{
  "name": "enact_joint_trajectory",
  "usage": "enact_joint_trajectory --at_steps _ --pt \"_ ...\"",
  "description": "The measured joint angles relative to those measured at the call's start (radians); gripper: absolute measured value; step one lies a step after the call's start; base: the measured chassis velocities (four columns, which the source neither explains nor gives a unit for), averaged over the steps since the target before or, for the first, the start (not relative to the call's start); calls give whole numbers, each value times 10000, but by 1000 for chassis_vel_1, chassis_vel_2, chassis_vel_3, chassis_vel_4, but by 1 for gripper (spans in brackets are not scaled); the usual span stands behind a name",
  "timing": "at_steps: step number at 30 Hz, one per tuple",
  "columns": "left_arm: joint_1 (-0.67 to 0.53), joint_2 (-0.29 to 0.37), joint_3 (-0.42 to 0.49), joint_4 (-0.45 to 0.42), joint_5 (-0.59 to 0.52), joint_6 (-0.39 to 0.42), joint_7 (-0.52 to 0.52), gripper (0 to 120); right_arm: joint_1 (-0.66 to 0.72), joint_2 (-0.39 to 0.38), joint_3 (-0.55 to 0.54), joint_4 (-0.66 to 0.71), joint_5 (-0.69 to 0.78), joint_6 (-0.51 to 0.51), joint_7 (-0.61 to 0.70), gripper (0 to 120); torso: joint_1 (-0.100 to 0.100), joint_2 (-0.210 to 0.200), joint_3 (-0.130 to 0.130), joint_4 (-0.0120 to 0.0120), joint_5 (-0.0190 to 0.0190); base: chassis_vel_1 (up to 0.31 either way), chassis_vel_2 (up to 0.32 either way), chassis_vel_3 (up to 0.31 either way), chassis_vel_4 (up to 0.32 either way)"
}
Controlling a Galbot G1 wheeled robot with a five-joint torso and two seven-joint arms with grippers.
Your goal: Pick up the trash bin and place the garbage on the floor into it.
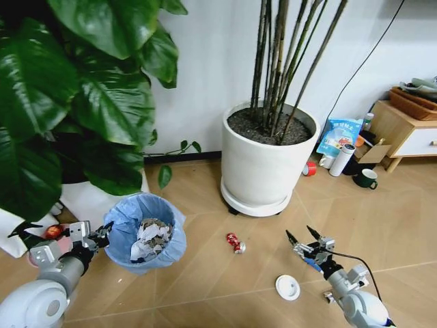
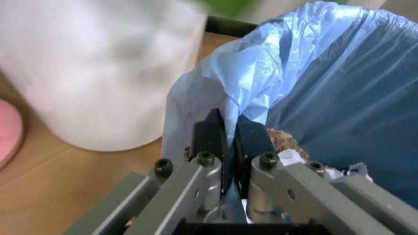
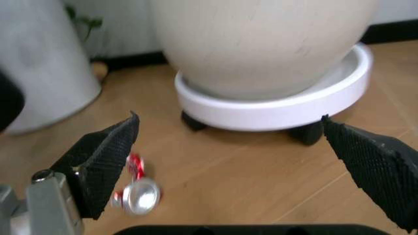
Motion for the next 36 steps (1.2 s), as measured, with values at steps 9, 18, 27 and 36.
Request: enact_joint_trajectory --at_steps 9,18,27,36 --pt "63 184 96 3 -18 35 -42 0 1876 -206 -2396 -1377 -586 -438 -417 100 0 0 0 9 -4 37 20 -20 -6" --pt "486 119 171 -400 -24 79 -84 0 3647 246 -4066 -3295 -681 -505 -615 100 0 0 0 5 -1 12 3 -5 -2" --pt "505 460 377 -561 -168 168 -197 0 4948 1424 -4770 -4932 -933 -521 -666 100 0 -1 1 6 -3 0 0 0 0" --pt "376 668 375 -515 -342 168 -196 0 6380 2167 -5954 -6649 -1288 -861 334 93 1 -1 1 6 -2 0 0 0 0"
